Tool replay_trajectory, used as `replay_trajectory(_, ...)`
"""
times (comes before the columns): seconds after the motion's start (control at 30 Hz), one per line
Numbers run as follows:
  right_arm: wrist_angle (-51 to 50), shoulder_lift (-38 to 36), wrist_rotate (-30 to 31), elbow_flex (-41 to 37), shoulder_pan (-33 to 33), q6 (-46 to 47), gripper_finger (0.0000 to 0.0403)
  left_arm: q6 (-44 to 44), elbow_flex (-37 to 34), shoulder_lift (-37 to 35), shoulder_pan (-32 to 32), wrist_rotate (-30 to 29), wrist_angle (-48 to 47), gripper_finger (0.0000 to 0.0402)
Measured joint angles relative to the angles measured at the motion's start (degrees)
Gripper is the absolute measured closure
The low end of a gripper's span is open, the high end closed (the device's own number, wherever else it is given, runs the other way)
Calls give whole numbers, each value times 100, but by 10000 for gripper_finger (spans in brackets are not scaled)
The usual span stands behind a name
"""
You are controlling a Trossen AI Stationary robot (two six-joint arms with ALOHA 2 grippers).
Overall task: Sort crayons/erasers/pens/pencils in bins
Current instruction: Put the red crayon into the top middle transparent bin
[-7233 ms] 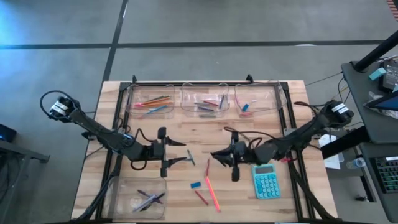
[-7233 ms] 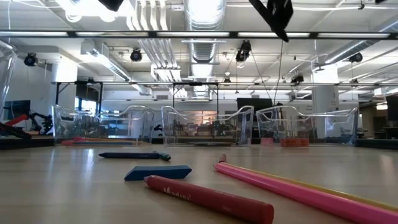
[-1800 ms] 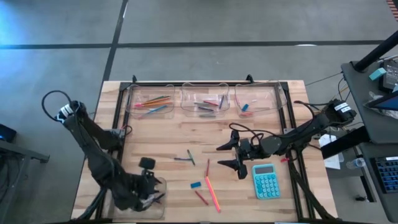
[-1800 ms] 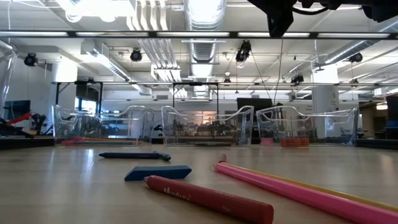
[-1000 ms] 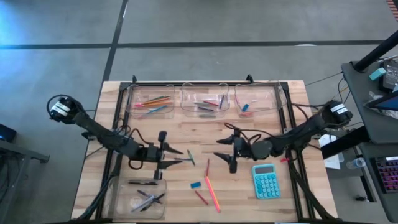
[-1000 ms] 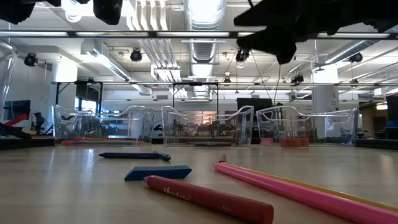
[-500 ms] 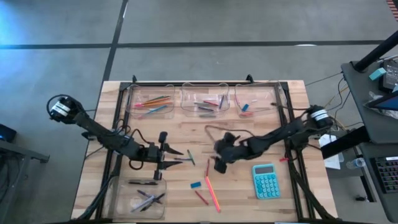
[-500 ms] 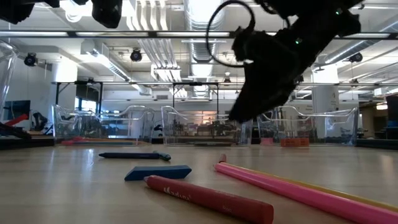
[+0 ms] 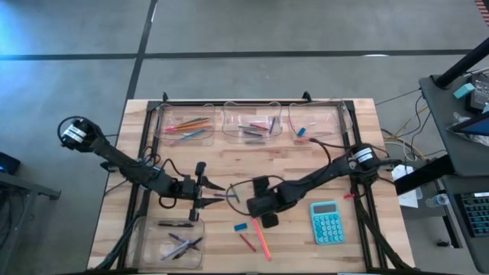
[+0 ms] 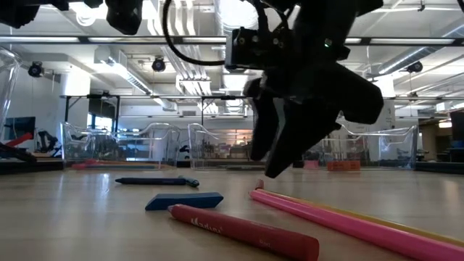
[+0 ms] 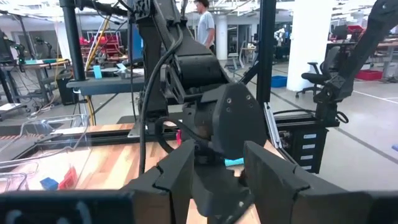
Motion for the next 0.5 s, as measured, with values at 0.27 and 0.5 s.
replay_trajectory(0.27,-303,300,-897,272,-178,-1261,185,-2,-7,0,-1,2,-5,275)
replay_trajectory(0.5,-440,491,-1392,366,-481,-1404,207,-4,-9,0,1,2,-6,275)
